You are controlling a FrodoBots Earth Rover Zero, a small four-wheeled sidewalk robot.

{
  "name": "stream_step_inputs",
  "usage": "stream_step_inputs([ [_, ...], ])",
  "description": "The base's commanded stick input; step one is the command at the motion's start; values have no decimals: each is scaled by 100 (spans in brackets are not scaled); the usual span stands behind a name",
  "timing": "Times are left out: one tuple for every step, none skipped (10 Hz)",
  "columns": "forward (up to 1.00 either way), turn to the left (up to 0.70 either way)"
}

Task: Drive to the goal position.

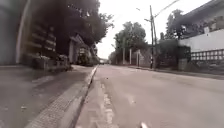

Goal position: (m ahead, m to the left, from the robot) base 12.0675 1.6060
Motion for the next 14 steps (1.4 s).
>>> stream_step_inputs([
  [100,0],
  [100,0],
  [100,0],
  [100,0],
  [100,0],
  [100,0],
  [100,0],
  [100,0],
  [100,0],
  [100,0],
  [100,0],
  [100,0],
  [100,0],
  [100,0],
])
